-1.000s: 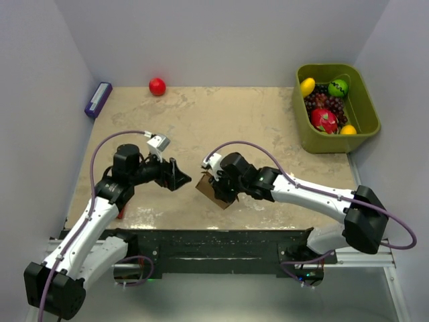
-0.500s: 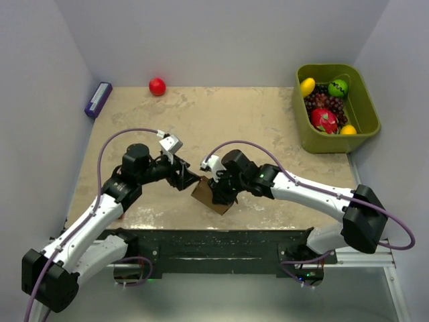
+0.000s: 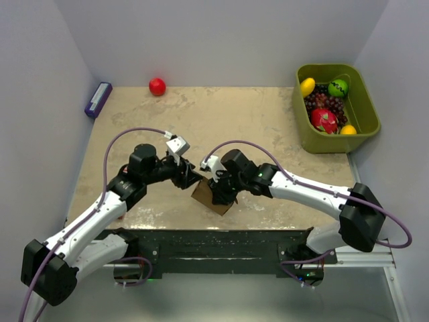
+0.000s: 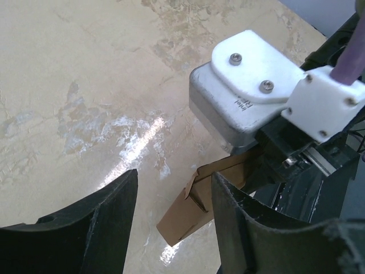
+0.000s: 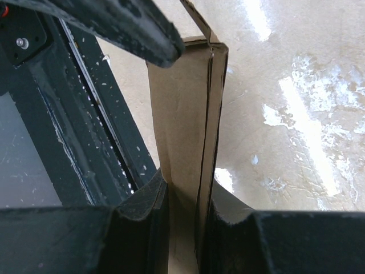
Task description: Fold the paper box
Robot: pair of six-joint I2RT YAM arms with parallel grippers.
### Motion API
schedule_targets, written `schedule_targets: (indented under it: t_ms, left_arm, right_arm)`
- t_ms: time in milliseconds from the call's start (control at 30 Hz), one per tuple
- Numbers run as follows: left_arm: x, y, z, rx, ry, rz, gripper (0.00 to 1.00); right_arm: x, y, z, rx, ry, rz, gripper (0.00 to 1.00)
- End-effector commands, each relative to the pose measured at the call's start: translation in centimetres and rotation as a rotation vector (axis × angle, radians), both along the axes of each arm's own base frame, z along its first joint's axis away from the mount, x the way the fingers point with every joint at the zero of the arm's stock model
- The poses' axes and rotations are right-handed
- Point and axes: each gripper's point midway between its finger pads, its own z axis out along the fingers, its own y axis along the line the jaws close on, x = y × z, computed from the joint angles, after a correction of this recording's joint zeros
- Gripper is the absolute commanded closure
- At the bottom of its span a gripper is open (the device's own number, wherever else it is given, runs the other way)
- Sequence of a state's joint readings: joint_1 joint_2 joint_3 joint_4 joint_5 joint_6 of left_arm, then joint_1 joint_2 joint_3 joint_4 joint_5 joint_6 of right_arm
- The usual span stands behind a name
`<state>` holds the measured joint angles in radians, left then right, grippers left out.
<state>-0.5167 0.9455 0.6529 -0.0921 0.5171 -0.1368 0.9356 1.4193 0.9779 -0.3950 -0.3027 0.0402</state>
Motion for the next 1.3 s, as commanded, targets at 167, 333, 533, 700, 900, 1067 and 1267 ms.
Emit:
schedule_targets:
  t_ms: [167,333,533,700,900,1067,1267]
  left_arm:
    - [0.6,-0.7,0.6,0.009,-0.051,-0.011,0.48]
    - [0.5,-0.7,0.3,0.017,-0.051,-0.012,0.50]
    - [0.2,-1.0,0.0,0.019,-0.038,-0.028,0.56]
    - [-0.1,-1.2,-0.1,0.025,-0.037,-0.039,0.65]
    - [-0.4,-1.4,-0.6,0.036,-0.025,-0.046,0.71]
    - [-0.6,-1.5,-0.8,0.042,-0.023,-0.052,0.81]
    - [-0.9,-1.8,-0.8,0.040,-0.013,-0.044,0.89]
  right_arm:
    - [0.5,1.1,1.2,0.039,-0.019,0.025,0.92]
    - [0.6,1.0,1.2,0.039,-0.019,0.025,0.92]
    - [0.6,1.1,1.1,0.038,-0.016,0.026,0.93]
    - [0.7,1.0,1.1,0.036,-0.018,0.023,0.94]
    - [0.8,0.9,1.1,0.031,-0.023,0.013,0.95]
    - [1.2,0.7,1.0,0.023,-0.032,-0.006,0.95]
    - [1.9,0.5,0.5,-0.004,-0.044,-0.045,0.96]
